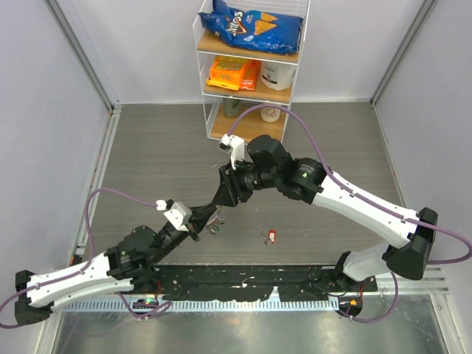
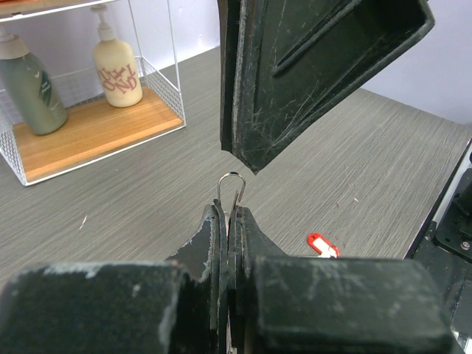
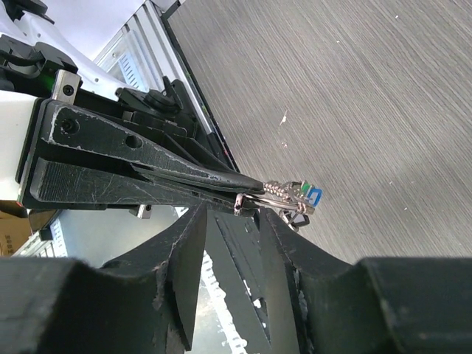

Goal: Put the keys on the keyring

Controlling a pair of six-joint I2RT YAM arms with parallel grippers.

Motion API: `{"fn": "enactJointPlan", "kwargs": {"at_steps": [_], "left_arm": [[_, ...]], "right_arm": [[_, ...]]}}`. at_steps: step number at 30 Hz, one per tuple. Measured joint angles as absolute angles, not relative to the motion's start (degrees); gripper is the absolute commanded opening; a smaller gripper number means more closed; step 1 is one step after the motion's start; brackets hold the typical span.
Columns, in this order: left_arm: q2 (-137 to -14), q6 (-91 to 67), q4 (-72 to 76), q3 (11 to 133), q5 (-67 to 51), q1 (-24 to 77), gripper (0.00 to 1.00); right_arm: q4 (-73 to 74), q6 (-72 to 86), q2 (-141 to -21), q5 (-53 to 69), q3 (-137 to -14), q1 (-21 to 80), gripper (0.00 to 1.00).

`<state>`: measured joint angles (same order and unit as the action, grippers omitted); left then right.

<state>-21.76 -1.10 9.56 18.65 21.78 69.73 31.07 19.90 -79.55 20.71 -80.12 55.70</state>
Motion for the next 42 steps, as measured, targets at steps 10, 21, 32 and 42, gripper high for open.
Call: {"fn": "enactJointPlan", "kwargs": {"at_steps": [10, 21, 32, 42], "left_arm": [[-21.1, -1.1, 9.6, 18.7, 21.8, 69.7, 0.00], [-21.1, -1.1, 9.6, 18.7, 21.8, 69.7, 0.00], [-21.1, -1.1, 9.6, 18.7, 21.8, 69.7, 0.00], [-21.1, -1.1, 9.6, 18.7, 21.9, 69.7, 0.00]], "right_arm": [[30.8, 20.1, -80.7, 21.2, -80.2, 55.7, 0.36], [30.4, 20.3, -81.1, 22.3, -80.2, 55.7, 0.29], [30.0, 20.8, -81.8, 23.6, -80.6, 55.7, 0.25], [30.0, 20.9, -82.5, 23.5, -80.8, 55.6, 0.06]]}}
